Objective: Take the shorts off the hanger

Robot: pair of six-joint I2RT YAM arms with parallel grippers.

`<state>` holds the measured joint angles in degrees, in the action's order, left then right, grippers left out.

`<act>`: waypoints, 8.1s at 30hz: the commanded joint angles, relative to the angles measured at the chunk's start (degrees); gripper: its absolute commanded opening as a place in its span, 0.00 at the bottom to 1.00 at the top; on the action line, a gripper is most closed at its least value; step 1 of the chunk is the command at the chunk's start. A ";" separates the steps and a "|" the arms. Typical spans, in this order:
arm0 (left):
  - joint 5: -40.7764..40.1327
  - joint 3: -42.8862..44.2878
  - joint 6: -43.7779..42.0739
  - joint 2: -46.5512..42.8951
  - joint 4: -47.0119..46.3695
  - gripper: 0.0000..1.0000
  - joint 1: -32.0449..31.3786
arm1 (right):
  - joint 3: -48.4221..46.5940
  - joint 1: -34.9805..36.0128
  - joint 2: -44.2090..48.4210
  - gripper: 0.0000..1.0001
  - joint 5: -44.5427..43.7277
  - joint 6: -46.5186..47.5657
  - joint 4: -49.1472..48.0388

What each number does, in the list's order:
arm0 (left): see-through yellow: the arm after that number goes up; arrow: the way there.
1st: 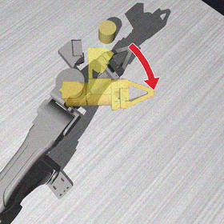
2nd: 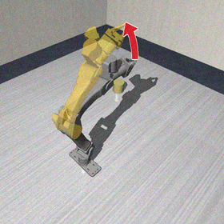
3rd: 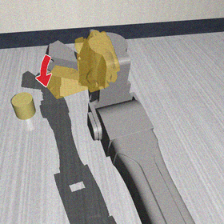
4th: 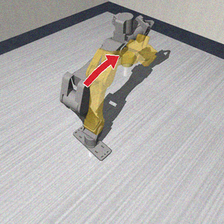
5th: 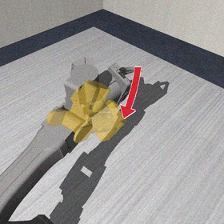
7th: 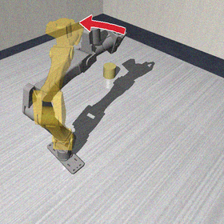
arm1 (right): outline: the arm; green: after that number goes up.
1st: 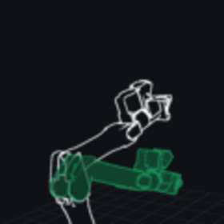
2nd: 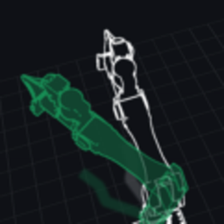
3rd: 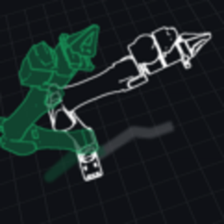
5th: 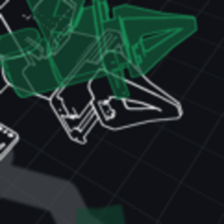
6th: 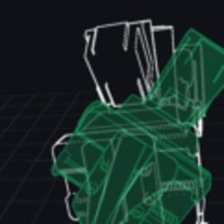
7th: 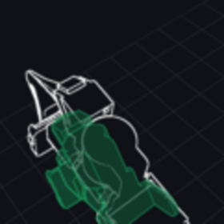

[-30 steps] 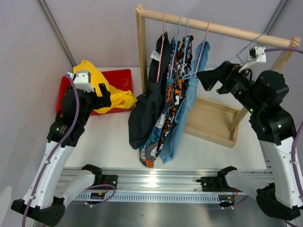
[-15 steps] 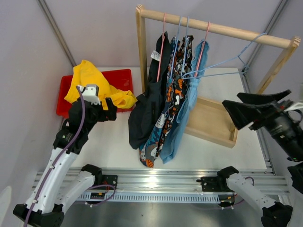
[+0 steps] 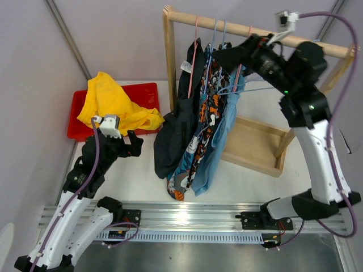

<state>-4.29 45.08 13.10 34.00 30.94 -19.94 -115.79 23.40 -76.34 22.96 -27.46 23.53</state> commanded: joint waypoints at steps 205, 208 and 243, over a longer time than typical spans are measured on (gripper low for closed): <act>-77.10 69.98 -132.50 47.84 -110.29 0.00 -91.59 | 25.86 -15.75 20.60 0.99 -25.51 1.97 20.15; -73.76 68.65 -120.73 43.72 -99.19 0.00 -88.09 | 28.32 -15.84 22.45 0.99 -24.99 1.89 19.98; -4.58 93.20 -8.27 69.97 7.91 0.00 19.50 | 45.92 -15.84 33.00 0.99 -2.06 5.58 8.04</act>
<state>-14.09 138.74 -0.49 104.95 41.17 -1.04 -68.47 7.75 -46.37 15.11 -23.57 37.80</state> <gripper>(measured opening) 0.018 0.993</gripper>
